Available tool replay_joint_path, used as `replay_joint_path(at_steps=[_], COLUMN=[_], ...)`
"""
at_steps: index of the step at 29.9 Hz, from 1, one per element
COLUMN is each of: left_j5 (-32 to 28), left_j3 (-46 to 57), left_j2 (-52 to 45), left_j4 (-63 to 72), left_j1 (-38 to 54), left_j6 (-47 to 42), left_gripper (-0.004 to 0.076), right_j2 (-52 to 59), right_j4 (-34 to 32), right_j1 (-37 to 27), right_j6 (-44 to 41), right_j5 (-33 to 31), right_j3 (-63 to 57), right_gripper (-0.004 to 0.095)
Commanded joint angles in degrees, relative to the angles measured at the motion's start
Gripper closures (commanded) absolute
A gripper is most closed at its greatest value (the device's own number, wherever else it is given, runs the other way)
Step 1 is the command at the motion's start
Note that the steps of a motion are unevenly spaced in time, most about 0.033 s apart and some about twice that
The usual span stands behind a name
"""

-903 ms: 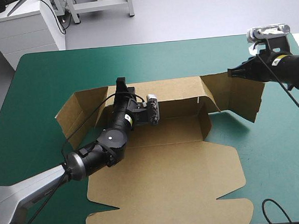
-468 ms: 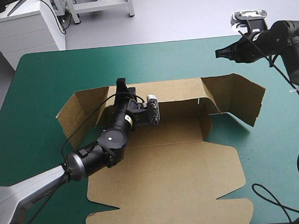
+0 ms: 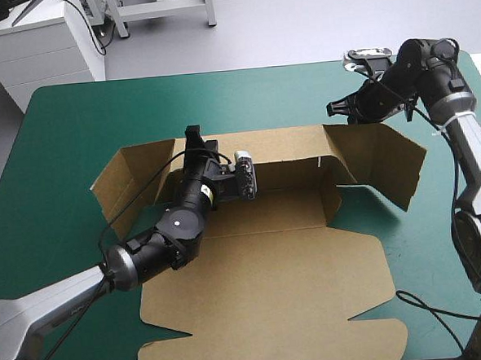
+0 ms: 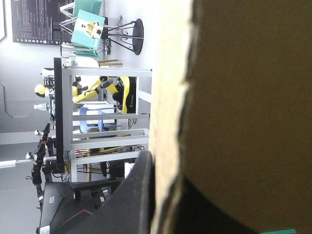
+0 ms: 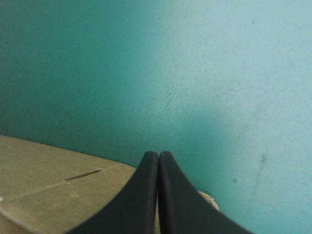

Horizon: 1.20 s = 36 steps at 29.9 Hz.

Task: Fold the box

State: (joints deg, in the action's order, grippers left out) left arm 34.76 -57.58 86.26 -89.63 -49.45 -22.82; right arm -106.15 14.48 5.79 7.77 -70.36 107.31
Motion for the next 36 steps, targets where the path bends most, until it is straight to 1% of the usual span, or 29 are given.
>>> replay_joint_path(at_steps=[1,5,7,19,22,27,29,34,36], left_j5=[1.27,2.86,2.84,2.44,2.44,2.44,2.44,2.13,1.44], left_j3=[-1.09,-1.09,-1.09,-1.09,-1.09,-1.09,-1.09,-1.09,-1.09], left_j2=[-2.06,-2.06,-2.06,-2.06,-2.06,-2.06,-2.06,-2.06,-2.06], left_j4=[-1.25,-1.78,-1.78,-1.78,-1.78,-1.78,-1.78,-1.78,-1.78], left_j1=[-0.36,-0.36,-0.36,-0.36,-0.36,-0.36,-0.36,-0.36,-0.36], left_j6=[-1.55,-1.55,-1.55,-1.55,-1.55,-1.55,-1.55,-1.55,-1.55], left_gripper=[0.0731,0.0731,0.0731,0.0731,0.0731,0.0731,0.0731,0.0731,0.0731], right_j2=[3.97,7.32,8.70,16.15,18.15,24.30,26.92,32.46,33.69], right_j4=[0.52,1.82,1.93,8.10,10.15,17.01,19.56,25.00,28.62], right_j1=[-0.03,-0.03,-0.03,-0.13,-0.13,-0.13,-0.13,-0.13,-0.13], right_j6=[0.45,1.25,1.63,7.96,10.12,17.72,20.84,30.83,36.06], right_j5=[-1.14,-1.14,-1.14,-0.60,3.31,15.82,19.91,27.70,30.27], right_j3=[1.30,-1.69,-3.27,-15.08,-19.56,-30.11,-34.62,-45.80,-49.31], right_gripper=[0.0926,0.0926,0.0926,0.0927,0.0927,0.0927,0.0927,0.0927,0.0927])
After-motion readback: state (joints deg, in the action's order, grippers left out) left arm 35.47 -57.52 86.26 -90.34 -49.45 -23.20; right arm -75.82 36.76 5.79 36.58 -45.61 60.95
